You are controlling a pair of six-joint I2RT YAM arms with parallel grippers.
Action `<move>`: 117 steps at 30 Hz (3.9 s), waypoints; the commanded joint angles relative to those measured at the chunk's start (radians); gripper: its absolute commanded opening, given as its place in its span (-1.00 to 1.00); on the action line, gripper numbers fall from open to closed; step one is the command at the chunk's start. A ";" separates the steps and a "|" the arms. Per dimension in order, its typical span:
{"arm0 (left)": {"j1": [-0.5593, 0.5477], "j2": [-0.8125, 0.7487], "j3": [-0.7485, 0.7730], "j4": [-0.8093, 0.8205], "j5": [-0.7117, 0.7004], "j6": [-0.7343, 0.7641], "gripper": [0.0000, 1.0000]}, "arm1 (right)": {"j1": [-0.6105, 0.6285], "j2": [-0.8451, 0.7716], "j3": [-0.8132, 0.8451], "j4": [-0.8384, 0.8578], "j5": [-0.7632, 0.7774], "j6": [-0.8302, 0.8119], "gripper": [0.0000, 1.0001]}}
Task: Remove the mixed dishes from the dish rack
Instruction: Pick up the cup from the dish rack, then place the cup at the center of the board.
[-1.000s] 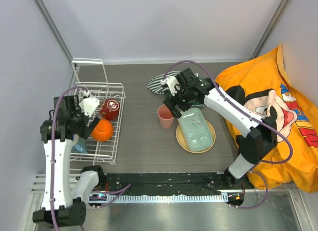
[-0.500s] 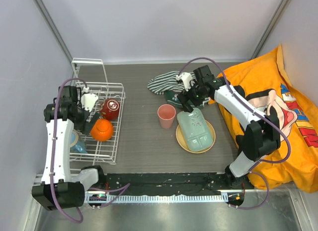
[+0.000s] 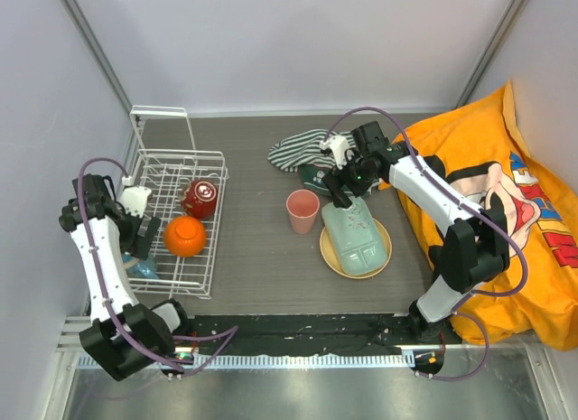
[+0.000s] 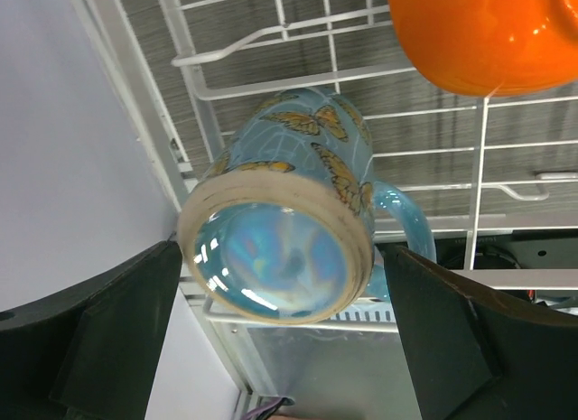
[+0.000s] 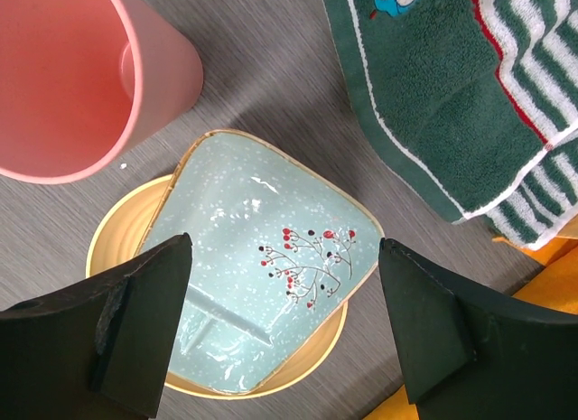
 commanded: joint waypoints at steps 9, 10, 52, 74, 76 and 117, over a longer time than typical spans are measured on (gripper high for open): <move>0.161 0.063 -0.091 0.117 0.193 0.159 0.99 | 0.003 -0.043 0.000 -0.047 0.069 0.048 0.76; 0.175 0.078 -0.093 0.114 0.207 0.170 0.99 | 0.001 -0.041 0.002 -0.048 0.080 0.053 0.76; 0.267 0.103 0.096 -0.123 0.478 0.255 -0.43 | -0.005 0.060 0.022 -0.051 0.072 0.090 0.74; 0.264 0.229 0.380 -0.413 1.018 0.198 -1.00 | -0.005 0.076 0.221 -0.058 -0.307 0.153 0.75; 0.259 0.229 0.378 -0.414 1.053 0.187 -1.00 | -0.005 0.077 0.239 -0.036 -0.363 0.179 0.75; -0.382 0.171 -0.045 1.827 1.147 -2.017 -1.00 | 0.098 0.054 0.020 1.284 -0.606 1.050 0.67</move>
